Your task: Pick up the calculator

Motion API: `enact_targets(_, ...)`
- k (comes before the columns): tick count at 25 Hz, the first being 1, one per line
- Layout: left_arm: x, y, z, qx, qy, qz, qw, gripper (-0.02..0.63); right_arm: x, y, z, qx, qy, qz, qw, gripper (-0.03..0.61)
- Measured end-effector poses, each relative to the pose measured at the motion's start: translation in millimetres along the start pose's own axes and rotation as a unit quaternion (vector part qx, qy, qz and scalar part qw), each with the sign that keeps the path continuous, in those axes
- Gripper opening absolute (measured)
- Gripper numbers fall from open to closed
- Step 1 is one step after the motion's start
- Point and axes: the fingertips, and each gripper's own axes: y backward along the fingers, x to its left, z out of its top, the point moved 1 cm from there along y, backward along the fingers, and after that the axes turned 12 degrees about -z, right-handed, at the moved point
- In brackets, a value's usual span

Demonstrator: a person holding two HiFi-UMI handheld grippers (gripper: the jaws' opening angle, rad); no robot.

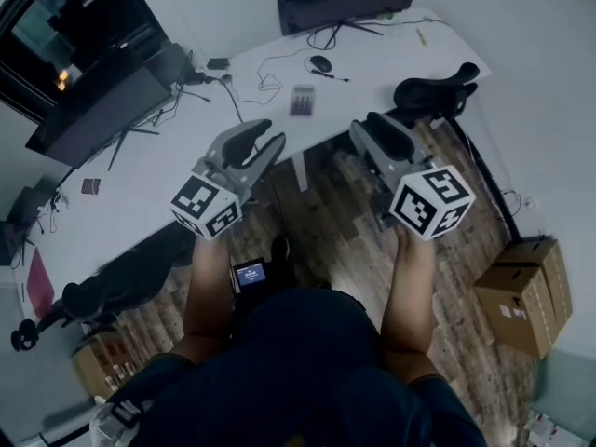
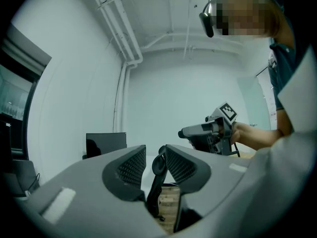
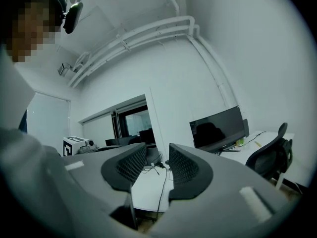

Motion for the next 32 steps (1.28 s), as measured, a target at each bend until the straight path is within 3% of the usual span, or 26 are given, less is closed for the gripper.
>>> enact_targets(8,60,-29,17,-0.03,-0.005,-0.043,0.9986,0.123,-13,-38,25,-0.011,0.013,-0.047,0.999,0.146)
enact_targets(19,122,-49,12,-0.036,0.009,-0.1,0.9943,0.123,-25,-85,29,-0.005,0.009,-0.108,0.994,0.146)
enact_targets(32,195,-43,3,-0.057,0.031,-0.124,0.9901,0.123,-15,-153,31,0.017,0.02,-0.141,0.99,0.146)
